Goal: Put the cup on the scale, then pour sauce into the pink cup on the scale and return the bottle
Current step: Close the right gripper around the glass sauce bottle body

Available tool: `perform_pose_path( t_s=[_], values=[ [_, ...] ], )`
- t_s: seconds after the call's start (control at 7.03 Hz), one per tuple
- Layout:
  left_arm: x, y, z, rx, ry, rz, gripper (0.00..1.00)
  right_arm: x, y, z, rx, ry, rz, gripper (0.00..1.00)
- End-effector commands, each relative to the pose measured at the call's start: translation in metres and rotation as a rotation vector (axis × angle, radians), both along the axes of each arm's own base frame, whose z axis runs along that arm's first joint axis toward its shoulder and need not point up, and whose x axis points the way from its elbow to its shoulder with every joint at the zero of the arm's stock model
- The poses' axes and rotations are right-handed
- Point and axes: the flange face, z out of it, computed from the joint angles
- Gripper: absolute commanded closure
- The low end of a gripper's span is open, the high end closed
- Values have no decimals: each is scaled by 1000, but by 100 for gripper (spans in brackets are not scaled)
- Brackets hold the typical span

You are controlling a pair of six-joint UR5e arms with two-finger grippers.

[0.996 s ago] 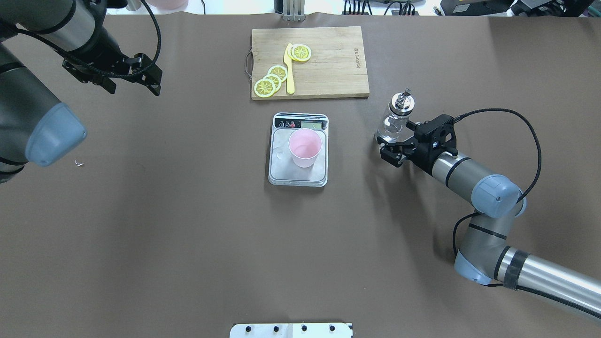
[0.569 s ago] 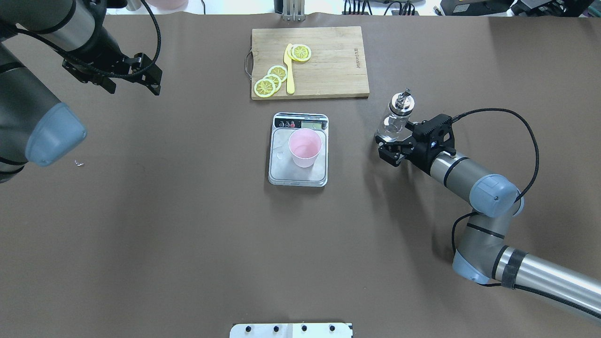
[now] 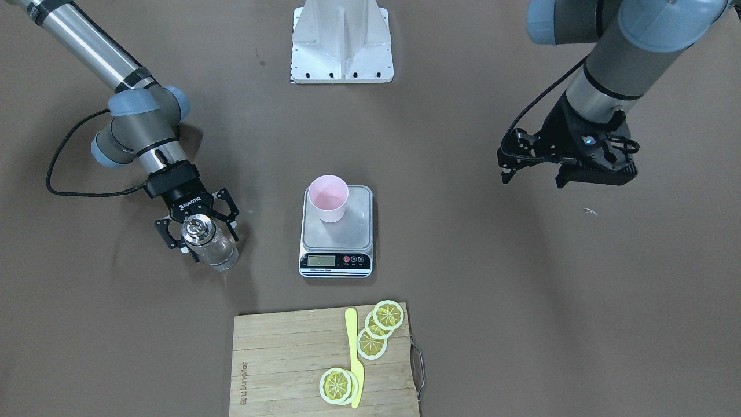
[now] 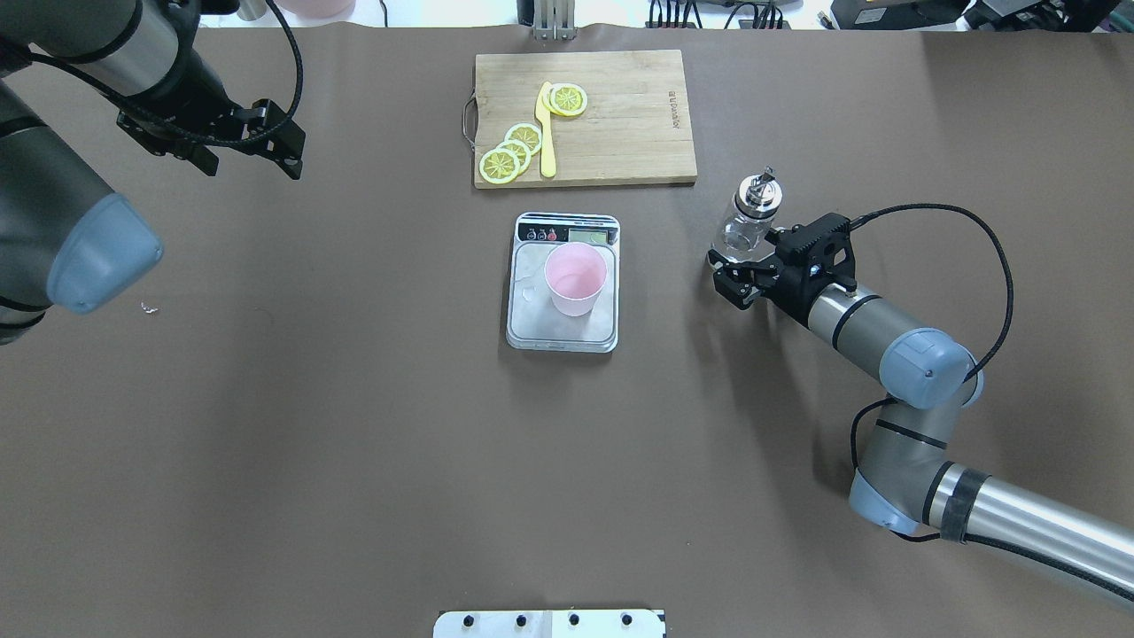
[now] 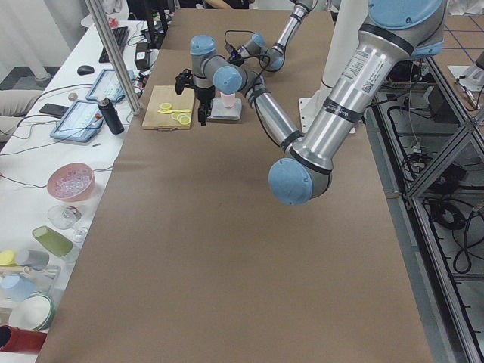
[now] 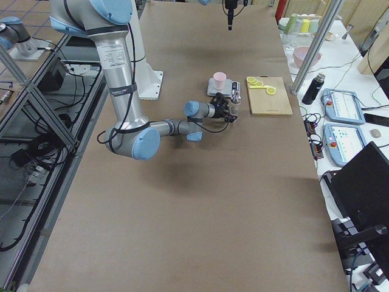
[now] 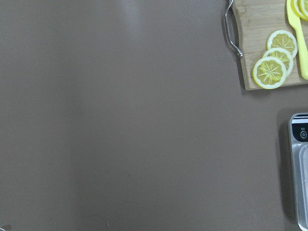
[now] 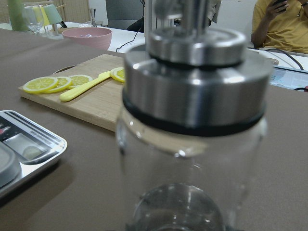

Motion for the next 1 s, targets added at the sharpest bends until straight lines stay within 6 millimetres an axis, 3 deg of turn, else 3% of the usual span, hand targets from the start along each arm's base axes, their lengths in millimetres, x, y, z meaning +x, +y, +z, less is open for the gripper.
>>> perform_pose_path(
  t_s=[0.0, 0.43, 0.85],
  values=[
    [-2, -1, 0, 0, 0, -3, 3, -2, -3, -9, 3, -24, 17, 16],
    [-4, -1, 0, 0, 0, -6, 3, 1, -6, -9, 4, -23, 55, 16],
    [-6, -2, 0, 1, 1, -9, 3, 0, -7, -2, -3, -11, 72, 25]
  ],
)
